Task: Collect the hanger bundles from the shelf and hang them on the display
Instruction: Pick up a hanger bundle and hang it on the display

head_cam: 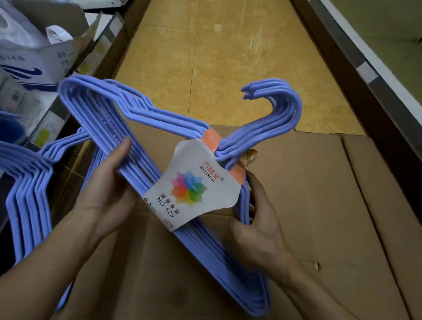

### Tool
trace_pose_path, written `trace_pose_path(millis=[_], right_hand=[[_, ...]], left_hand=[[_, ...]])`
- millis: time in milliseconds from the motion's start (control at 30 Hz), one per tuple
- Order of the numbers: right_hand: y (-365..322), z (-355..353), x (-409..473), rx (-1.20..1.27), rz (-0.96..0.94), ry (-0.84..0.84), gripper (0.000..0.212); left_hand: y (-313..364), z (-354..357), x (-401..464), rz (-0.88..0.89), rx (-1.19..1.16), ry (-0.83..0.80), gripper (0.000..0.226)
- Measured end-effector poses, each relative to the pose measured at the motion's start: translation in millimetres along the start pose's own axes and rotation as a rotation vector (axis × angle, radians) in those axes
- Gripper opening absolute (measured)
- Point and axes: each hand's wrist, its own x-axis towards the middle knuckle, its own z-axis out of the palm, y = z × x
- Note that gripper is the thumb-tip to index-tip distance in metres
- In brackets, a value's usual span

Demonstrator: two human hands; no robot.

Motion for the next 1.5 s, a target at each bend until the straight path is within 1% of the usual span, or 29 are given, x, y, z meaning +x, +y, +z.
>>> trace_pose_path(millis=[33,100,133,300,400,600,767,833,900,1033,1100,1133,1233,1267,1300,1400,1500], right_hand=[[1.1,-1.3,1.8,0.004,-0.006,-0.016,0.088],[0.4,-2.6,4.4,-0.004,-0.021,-0.031,0.088],[-0.3,-3.0,5.0,-0.013,-0.022,-0.035,0.088],[-4.5,-4.8,8.3,-0.088,-0.026,-0.107,0.090],[-0.7,-4.7,11.1,-0.112,0.001,-0.123,0.085],[5.3,2.6,12.9,-0.160,0.040,-0.044,0.070],[7.0,10.2,-15.8,-0.176,0.209,-0.060,0.051],[-9.2,10.7,-32.3,-0.172,0.243,-0.047,0.050],[-38.5,6.0,-44.2,-0.185,0.244,-0.058,0.056],[-111.2,-15.1,-51.7,-0.196,0.207,-0.126,0.053],[-153.4,-28.9,-52.7,-0.190,0.179,-0.148,0.052],[-176.8,-36.1,-53.6,-0.185,0.162,-0.158,0.055],[-245.1,-60.1,-56.8,-0.175,0.147,-0.161,0.057],[-268.7,-67.9,-58.4,-0.173,0.139,-0.153,0.058],[-293.1,-75.1,-59.5,-0.165,0.128,-0.147,0.057],[-376.8,-99.2,-67.1,-0.107,0.112,-0.121,0.045],[-472.4,-123.3,-79.1,-0.042,0.043,-0.078,0.055]], left_hand=[[2.9,3.7,0.3,0.000,-0.032,0.007,0.022],[3.9,7.8,3.1,-0.015,-0.076,0.080,0.038],[3.1,8.5,5.0,-0.015,-0.088,0.115,0.041],[-5.5,8.0,2.2,-0.050,-0.157,0.217,0.024],[-15.1,0.7,1.9,-0.058,-0.187,0.266,0.017],[-21.9,-4.1,-2.6,-0.095,-0.232,0.323,0.018],[-17.3,-11.9,-33.1,-0.122,-0.224,0.363,0.017],[-9.9,-13.2,-56.7,-0.134,-0.216,0.405,0.017],[3.3,-7.9,-83.1,-0.151,-0.222,0.416,0.017],[45.1,9.5,-128.8,-0.163,-0.271,0.387,0.019],[74.3,23.8,-150.1,-0.151,-0.308,0.358,0.037],[90.0,33.7,-161.0,-0.143,-0.319,0.358,0.041],[144.0,72.4,-197.3,-0.098,-0.317,0.335,0.022],[163.1,86.0,-209.6,-0.084,-0.314,0.333,0.020],[183.6,99.9,-222.0,-0.076,-0.309,0.329,0.021],[253.5,148.6,-266.4,-0.059,-0.306,0.299,0.027],[330.2,202.2,-322.7,-0.029,-0.282,0.277,0.024]])
